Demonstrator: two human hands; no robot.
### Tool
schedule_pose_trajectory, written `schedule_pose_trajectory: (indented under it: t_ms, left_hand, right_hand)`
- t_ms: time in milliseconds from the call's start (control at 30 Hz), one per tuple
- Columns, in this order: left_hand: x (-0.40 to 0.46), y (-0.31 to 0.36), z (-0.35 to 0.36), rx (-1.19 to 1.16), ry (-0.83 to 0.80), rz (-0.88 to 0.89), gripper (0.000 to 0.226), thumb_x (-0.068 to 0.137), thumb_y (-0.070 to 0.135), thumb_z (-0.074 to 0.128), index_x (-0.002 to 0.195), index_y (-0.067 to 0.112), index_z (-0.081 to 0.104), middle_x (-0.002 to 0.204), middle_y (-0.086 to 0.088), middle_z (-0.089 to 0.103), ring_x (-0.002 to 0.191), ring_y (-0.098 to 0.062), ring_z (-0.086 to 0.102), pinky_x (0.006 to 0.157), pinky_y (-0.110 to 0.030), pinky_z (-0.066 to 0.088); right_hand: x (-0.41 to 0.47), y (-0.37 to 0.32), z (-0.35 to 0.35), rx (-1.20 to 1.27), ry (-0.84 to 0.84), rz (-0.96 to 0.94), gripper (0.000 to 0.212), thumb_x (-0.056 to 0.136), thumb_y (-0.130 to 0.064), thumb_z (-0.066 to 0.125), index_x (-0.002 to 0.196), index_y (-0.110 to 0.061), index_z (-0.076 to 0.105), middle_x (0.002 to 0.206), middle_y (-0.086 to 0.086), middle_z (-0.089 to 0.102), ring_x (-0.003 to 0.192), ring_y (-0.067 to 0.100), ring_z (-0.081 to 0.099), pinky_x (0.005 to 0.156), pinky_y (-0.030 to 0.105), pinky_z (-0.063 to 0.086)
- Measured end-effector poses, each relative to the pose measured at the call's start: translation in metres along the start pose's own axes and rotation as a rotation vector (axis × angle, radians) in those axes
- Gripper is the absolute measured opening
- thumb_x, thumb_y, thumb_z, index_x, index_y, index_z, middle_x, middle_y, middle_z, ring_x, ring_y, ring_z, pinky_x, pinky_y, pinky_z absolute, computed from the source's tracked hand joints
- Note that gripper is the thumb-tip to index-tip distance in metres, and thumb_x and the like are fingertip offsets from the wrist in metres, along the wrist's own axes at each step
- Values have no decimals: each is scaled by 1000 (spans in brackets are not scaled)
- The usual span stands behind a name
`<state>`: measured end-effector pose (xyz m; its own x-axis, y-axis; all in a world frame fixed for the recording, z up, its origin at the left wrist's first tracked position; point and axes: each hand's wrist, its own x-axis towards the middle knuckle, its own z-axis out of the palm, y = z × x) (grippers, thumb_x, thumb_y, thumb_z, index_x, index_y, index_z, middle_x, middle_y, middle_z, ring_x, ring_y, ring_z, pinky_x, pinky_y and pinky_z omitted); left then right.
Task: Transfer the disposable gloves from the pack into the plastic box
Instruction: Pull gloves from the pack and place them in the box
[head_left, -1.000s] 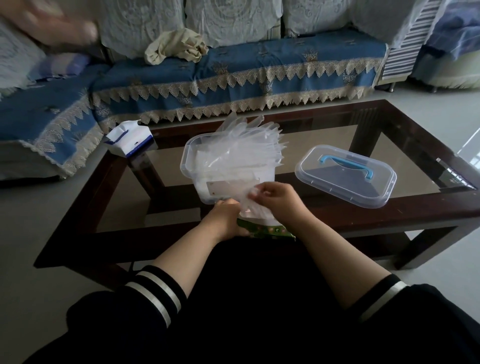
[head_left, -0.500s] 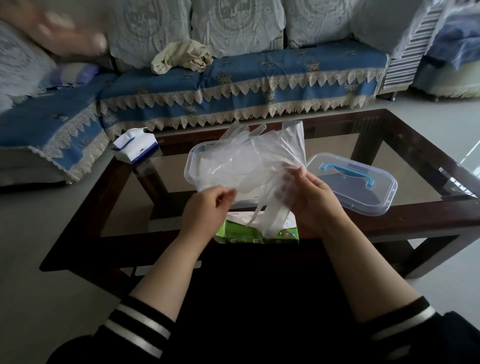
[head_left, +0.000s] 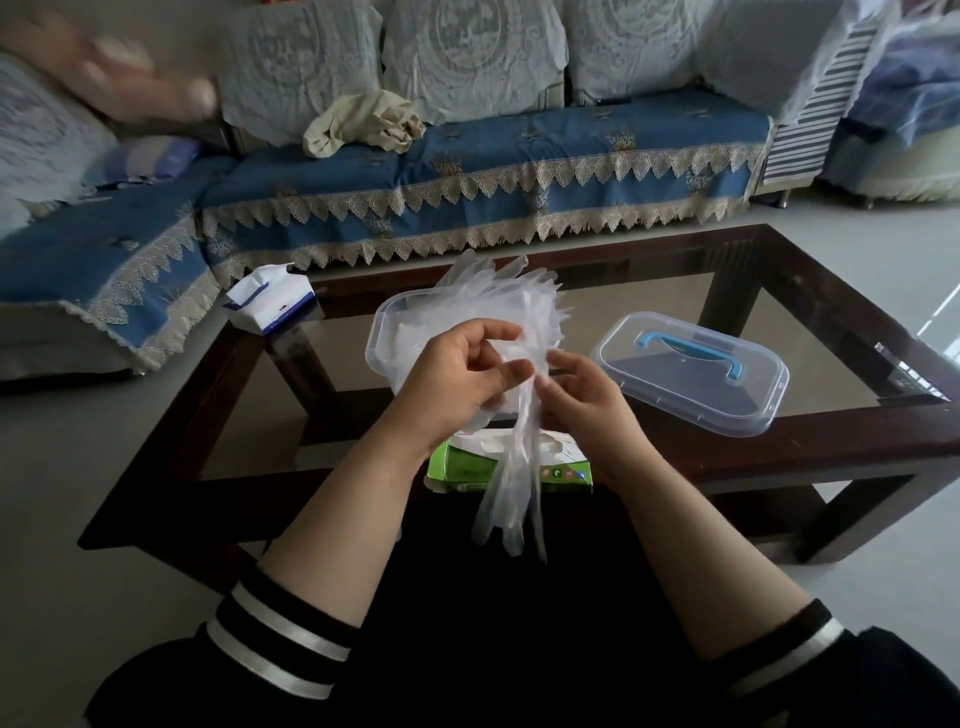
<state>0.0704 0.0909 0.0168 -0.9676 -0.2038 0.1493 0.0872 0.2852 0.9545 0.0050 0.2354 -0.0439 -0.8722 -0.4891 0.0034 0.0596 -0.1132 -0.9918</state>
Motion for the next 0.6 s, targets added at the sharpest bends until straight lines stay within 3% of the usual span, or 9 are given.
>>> schedule_pose_trajectory:
  t_ms: [100, 200, 267, 333, 400, 434, 500, 567, 600]
  left_hand:
    - [-6, 6, 8, 23, -20, 31, 44, 67, 37, 75, 107, 23, 62, 59, 8, 46, 45, -9, 49, 46, -24, 47]
    - [-6, 4, 15, 91, 36, 55, 45, 68, 42, 73, 109, 26, 61, 65, 5, 47, 46, -7, 46, 48, -20, 43]
    - [-6, 0, 16, 129, 95, 63, 43, 71, 45, 71, 110, 29, 60, 67, 6, 52, 58, -3, 53, 67, -20, 46]
    - [-5, -4, 15, 127, 146, 74, 37, 78, 44, 71, 110, 31, 58, 70, 5, 61, 70, -7, 63, 81, -28, 49]
    - [-5, -6, 12, 108, 172, 90, 29, 88, 32, 69, 114, 31, 56, 75, -1, 65, 71, -12, 66, 82, -33, 50]
    - [-7, -5, 9, 92, 172, 102, 27, 92, 24, 66, 116, 29, 55, 74, 0, 64, 64, -9, 63, 74, -29, 50]
    - [-11, -1, 4, 51, 149, 127, 27, 96, 15, 59, 121, 24, 52, 69, 2, 57, 46, -5, 47, 52, -17, 42]
    - [-18, -1, -5, -4, 138, 139, 29, 97, 12, 56, 125, 20, 49, 68, 2, 53, 39, -8, 37, 38, -18, 34]
    - [-21, -3, -10, -23, 148, 141, 30, 97, 10, 55, 125, 20, 49, 68, 2, 52, 39, -9, 35, 36, -19, 32]
  right_hand:
    - [-2, 2, 10, -318, 226, -184, 23, 86, -13, 67, 105, -18, 54, 91, 0, 63, 74, 8, 60, 65, 13, 48]
    - [-8, -3, 16, -184, 184, -195, 10, 93, -11, 57, 84, -12, 61, 70, -7, 62, 60, -2, 53, 57, 13, 42]
    - [-10, -10, 18, 172, 30, -22, 37, 102, -32, 41, 92, -7, 66, 76, -3, 71, 69, 5, 64, 63, 21, 50]
    - [-8, -14, 13, 521, -195, 188, 75, 94, -61, 23, 112, -1, 62, 106, 8, 72, 95, 19, 69, 81, 36, 55]
    - [-7, -15, 7, 580, -367, 250, 96, 78, -74, 21, 129, 0, 54, 123, 13, 63, 112, 26, 62, 97, 49, 48]
    - [-8, -15, 6, 530, -379, 247, 89, 78, -71, 28, 129, -2, 54, 121, 12, 63, 112, 27, 61, 98, 51, 47]
    - [-8, -12, 6, 416, -298, 219, 53, 86, -44, 48, 118, -4, 60, 107, 9, 68, 102, 26, 65, 90, 44, 54]
    - [-6, -11, 5, 418, -182, 203, 20, 90, -17, 56, 103, -4, 64, 94, 10, 71, 87, 25, 69, 77, 36, 59]
    - [-5, -11, 4, 443, -148, 191, 14, 93, -11, 54, 98, -4, 64, 90, 11, 71, 81, 24, 70, 73, 34, 59]
